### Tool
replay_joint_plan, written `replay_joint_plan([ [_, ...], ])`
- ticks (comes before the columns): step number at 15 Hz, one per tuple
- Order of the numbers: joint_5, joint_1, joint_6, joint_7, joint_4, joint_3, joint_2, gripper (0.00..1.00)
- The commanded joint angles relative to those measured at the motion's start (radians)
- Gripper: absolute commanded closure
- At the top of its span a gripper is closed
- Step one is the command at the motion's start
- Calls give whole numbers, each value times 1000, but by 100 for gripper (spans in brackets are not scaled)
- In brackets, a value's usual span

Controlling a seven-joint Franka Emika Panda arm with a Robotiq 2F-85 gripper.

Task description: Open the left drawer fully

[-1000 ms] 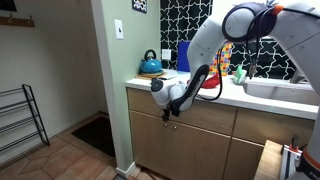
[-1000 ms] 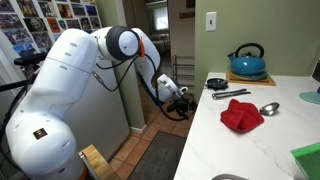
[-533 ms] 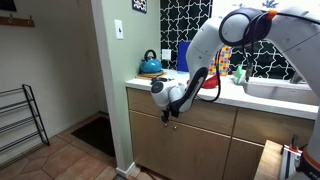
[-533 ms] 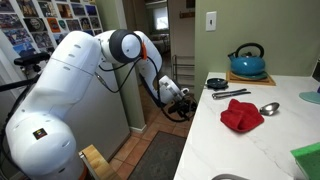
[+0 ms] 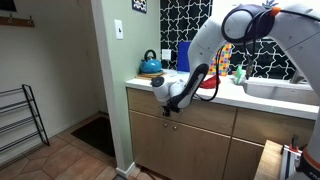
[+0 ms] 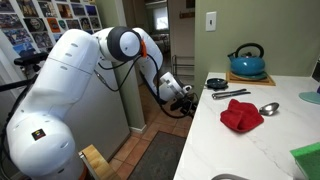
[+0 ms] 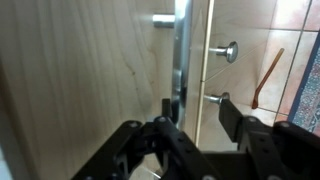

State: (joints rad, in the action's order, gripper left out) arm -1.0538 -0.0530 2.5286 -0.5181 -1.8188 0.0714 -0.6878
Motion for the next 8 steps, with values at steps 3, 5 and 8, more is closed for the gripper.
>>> replay_joint_plan([
  [3, 160, -7, -27, 169, -71, -50, 59, 92],
  [5, 187, -17, -43, 203, -83, -51, 76, 100],
  [8, 238, -25, -51, 236, -91, -64, 82, 96],
])
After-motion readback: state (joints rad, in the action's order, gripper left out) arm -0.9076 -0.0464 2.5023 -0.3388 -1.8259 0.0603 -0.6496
